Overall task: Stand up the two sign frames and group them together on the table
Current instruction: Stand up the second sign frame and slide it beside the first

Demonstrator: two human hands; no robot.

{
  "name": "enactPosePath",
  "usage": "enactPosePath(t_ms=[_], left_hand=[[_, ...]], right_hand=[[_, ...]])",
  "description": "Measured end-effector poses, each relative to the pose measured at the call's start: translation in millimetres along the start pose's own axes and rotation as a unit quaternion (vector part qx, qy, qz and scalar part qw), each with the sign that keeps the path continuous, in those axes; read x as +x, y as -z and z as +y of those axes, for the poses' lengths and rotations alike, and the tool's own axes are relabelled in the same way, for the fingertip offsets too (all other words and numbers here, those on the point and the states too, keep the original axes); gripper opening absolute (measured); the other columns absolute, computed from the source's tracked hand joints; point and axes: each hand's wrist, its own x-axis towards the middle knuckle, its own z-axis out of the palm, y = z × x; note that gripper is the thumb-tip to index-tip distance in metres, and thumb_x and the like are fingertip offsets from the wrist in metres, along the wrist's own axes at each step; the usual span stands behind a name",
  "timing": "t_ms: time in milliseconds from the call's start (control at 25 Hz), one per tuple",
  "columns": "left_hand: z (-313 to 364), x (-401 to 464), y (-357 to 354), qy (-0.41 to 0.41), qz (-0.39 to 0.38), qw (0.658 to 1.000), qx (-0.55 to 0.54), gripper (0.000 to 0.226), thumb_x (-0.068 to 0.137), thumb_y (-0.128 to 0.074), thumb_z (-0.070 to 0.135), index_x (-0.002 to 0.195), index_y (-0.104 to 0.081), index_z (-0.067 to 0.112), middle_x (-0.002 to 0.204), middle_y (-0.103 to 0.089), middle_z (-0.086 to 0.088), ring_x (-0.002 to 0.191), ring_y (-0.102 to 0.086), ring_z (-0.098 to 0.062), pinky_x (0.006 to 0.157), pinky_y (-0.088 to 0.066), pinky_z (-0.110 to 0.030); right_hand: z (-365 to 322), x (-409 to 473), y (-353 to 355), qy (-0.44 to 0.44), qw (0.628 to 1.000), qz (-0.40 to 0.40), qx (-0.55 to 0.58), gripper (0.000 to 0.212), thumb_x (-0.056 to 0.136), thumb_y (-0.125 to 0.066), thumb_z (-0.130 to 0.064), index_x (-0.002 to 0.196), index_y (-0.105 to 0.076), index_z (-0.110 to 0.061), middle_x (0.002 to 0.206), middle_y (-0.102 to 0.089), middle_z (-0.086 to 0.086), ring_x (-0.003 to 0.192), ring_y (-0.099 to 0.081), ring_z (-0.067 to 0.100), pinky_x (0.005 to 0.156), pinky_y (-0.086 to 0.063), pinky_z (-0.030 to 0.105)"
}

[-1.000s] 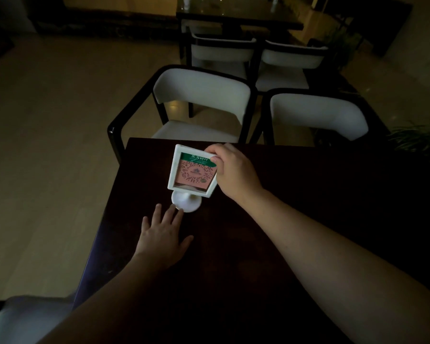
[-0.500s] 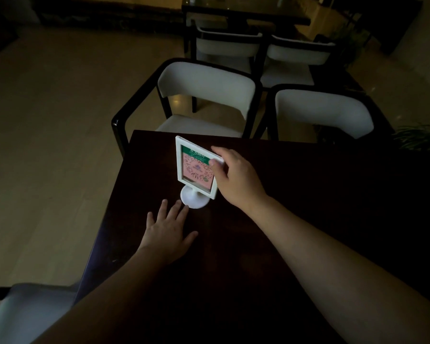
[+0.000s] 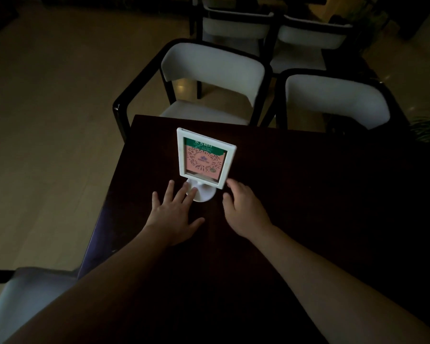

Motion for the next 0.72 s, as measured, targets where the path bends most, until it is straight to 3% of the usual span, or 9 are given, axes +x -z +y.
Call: enactPosePath(t_ms=[120, 200, 320, 440, 720], left_hand=[[-2.0, 0.9, -2.3, -0.008, -0.003, 1.0, 0.009, 0.087, 0.087, -0.029, 0.071, 0.155, 0.005, 0.028, 0.165, 0.01, 0.004, 0.146, 0.019, -0.031, 0.112, -0.003, -0.067], [-3.8, 0.1, -2.5, -0.009, -0.004, 1.0, 0.004, 0.086, 0.087, -0.028, 0.068, 0.155, 0.007, 0.029, 0.164, 0.012, 0.004, 0.146, 0.02, -0.03, 0.112, -0.001, -0.067], [-6.2, -1.5, -2.7, -0.018, -0.015, 1.0, 0.005, 0.087, 0.082, -0.021, 0.068, 0.154, 0.01, 0.031, 0.163, 0.016, 0.004, 0.145, 0.022, -0.03, 0.112, 0.001, -0.066], [-7.8, -3.5, -2.9, -0.022, -0.029, 0.999, 0.001, 0.089, 0.077, -0.016, 0.067, 0.154, 0.012, 0.033, 0.163, 0.018, 0.004, 0.145, 0.024, -0.03, 0.111, 0.003, -0.067], [-5.0, -13.9, -1.2, -0.029, -0.043, 0.999, 0.009, 0.088, 0.08, -0.022, 0.068, 0.153, 0.013, 0.033, 0.162, 0.02, 0.003, 0.144, 0.023, -0.033, 0.111, 0.003, -0.068]], right_hand=[[5.4, -3.0, -18.6, -0.013, 0.995, -0.061, -0.075, 0.065, 0.094, -0.047, -0.011, 0.155, -0.024, -0.013, 0.161, -0.029, 0.008, 0.148, -0.019, 0.022, 0.118, -0.025, 0.039], [7.7, -2.9, -26.8, -0.005, 0.986, -0.089, -0.138, 0.066, 0.094, -0.047, -0.015, 0.155, -0.022, -0.014, 0.164, -0.021, 0.008, 0.151, -0.01, 0.024, 0.121, -0.018, 0.043], [11.0, -4.1, -38.1, 0.052, 0.974, -0.104, -0.197, 0.059, 0.1, -0.042, -0.027, 0.156, -0.022, -0.022, 0.166, -0.015, 0.005, 0.152, -0.002, 0.026, 0.121, -0.012, 0.053], [12.3, -3.8, -47.2, 0.102, 0.959, -0.118, -0.236, 0.059, 0.103, -0.034, -0.037, 0.157, -0.009, -0.029, 0.167, -0.005, 0.002, 0.152, 0.006, 0.027, 0.119, -0.007, 0.059], [12.0, -10.4, -52.3, 0.088, 0.953, -0.133, -0.257, 0.061, 0.103, -0.028, -0.045, 0.156, 0.0, -0.031, 0.168, 0.004, 0.001, 0.151, 0.01, 0.029, 0.118, 0.0, 0.06]])
